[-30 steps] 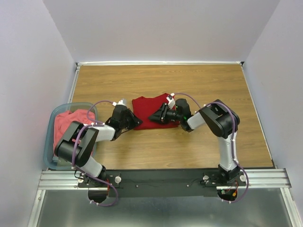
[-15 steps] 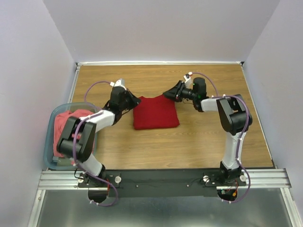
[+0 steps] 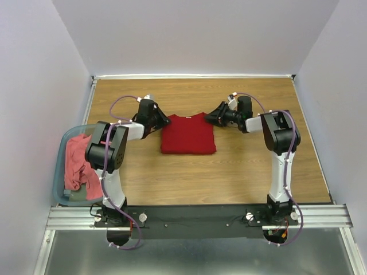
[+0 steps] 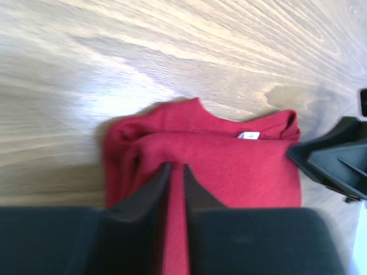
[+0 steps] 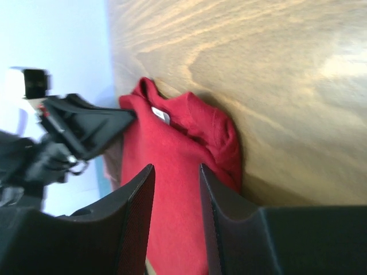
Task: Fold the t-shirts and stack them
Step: Neatly place the folded tshirt to the corner
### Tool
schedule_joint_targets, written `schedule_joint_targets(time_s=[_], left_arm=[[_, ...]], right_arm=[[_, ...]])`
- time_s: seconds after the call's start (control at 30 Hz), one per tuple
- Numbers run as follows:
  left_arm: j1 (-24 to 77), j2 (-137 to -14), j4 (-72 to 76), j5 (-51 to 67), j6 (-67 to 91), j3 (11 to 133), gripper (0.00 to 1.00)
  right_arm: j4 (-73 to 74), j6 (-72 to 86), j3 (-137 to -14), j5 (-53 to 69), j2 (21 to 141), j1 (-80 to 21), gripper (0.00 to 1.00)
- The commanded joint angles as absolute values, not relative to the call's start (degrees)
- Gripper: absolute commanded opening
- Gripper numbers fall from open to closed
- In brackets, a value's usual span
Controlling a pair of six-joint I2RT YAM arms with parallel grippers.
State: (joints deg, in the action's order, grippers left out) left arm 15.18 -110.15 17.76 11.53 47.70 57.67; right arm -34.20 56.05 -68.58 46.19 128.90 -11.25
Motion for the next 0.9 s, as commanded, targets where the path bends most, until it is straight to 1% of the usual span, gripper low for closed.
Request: schedule_joint_targets(time_s=[0.0,0.03,0.17,0.2,0.23,0.27,0.3,0.33,0.37,0.43,0.5,0.53,0.57,0.7,0.87], left_arm=[[14.6,-102.9,13.1,9.0,43.8,58.3,0.30],[14.5,-100.9,12.4,8.2,43.2,57.8,0.34],[14.5,-89.9,7.2,1.7,39.7,55.9,0.46],[14.4,-85.5,4.9,0.7,38.9,55.5,0.53],[14.4,-83.3,3.5,0.5,36.9,54.7,0.55],[14.4,-79.2,1.1,-3.1,36.0,54.2,0.60],[14.3,-77.3,0.1,-4.1,35.1,53.8,0.63],[14.2,-75.4,-1.2,-5.1,34.0,52.7,0.64],[14.2,-72.3,-3.3,-6.5,32.0,52.3,0.66],[14.0,-69.6,-5.6,-8.3,29.7,51.0,0.68],[13.8,-66.6,-8.3,-9.1,28.7,49.8,0.69],[13.6,-65.7,-8.7,-9.3,28.5,48.2,0.69],[13.5,-64.1,-9.0,-9.4,27.9,47.2,0.70],[12.4,-61.4,-9.7,-8.5,26.6,43.4,0.73],[9.7,-60.9,-11.1,-8.7,24.7,43.2,0.80]], right_arm=[[-16.9,42.5,-70.7,39.7,120.3,-11.5,0.45],[-11.6,37.3,-70.8,37.1,118.5,-12.1,0.47],[-3.5,29.1,-69.3,32.9,110.0,-15.8,0.56],[-1.4,27.2,-69.3,31.3,107.5,-18.5,0.57],[2.9,23.2,-69.6,29.5,106.3,-20.2,0.59],[4.7,21.4,-69.9,25.2,104.7,-24.0,0.60],[6.4,19.5,-70.3,22.9,104.7,-26.2,0.61],[9.4,16.7,-71.4,20.2,104.1,-28.5,0.61],[12.2,15.5,-72.3,14.6,104.1,-33.0,0.62],[14.1,13.2,-75.0,6.4,105.1,-37.2,0.63],[15.5,12.1,-76.6,2.4,106.6,-42.2,0.64],[16.7,11.2,-77.6,-1.5,108.2,-43.8,0.64],[17.2,10.6,-79.4,-3.2,108.8,-47.0,0.64],[19.6,7.7,-84.7,-10.7,112.7,-53.9,0.64],[22.1,5.5,-90.3,-19.4,117.8,-58.9,0.63]])
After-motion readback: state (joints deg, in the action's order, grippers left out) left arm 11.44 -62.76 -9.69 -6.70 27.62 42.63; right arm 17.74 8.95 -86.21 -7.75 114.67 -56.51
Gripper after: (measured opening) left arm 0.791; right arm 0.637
